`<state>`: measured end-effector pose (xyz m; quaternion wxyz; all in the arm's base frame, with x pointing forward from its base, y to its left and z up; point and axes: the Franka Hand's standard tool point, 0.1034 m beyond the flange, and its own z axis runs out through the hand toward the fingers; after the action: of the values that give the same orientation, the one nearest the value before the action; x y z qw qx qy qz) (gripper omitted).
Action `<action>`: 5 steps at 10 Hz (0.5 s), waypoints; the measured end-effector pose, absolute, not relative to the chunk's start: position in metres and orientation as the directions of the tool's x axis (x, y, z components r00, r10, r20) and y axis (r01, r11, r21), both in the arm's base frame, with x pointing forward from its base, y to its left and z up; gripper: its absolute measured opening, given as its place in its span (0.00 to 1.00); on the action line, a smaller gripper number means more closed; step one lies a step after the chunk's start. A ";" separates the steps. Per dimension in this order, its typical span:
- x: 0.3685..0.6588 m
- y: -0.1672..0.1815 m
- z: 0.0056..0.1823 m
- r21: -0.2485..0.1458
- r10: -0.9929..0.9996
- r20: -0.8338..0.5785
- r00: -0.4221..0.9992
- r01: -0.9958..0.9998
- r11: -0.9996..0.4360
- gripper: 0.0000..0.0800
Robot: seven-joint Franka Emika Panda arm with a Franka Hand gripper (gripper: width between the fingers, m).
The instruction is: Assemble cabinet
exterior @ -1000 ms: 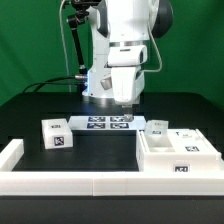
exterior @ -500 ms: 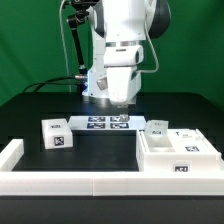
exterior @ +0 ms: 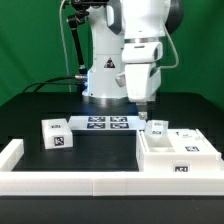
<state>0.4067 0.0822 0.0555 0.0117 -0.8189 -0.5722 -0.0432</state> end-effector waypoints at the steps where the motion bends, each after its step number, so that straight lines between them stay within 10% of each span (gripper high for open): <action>1: 0.404 0.095 0.054 0.027 0.937 0.088 0.338 0.939 -0.342 1.00; 5: 0.395 0.097 0.036 0.015 0.935 0.108 0.339 0.939 -0.342 1.00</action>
Offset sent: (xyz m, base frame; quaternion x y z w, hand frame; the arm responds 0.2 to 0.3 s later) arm -0.0107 -0.0045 -0.0155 -0.0042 0.0138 -0.0171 0.9997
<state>0.3950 0.0968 0.0363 0.0250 -0.8178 -0.5728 -0.0486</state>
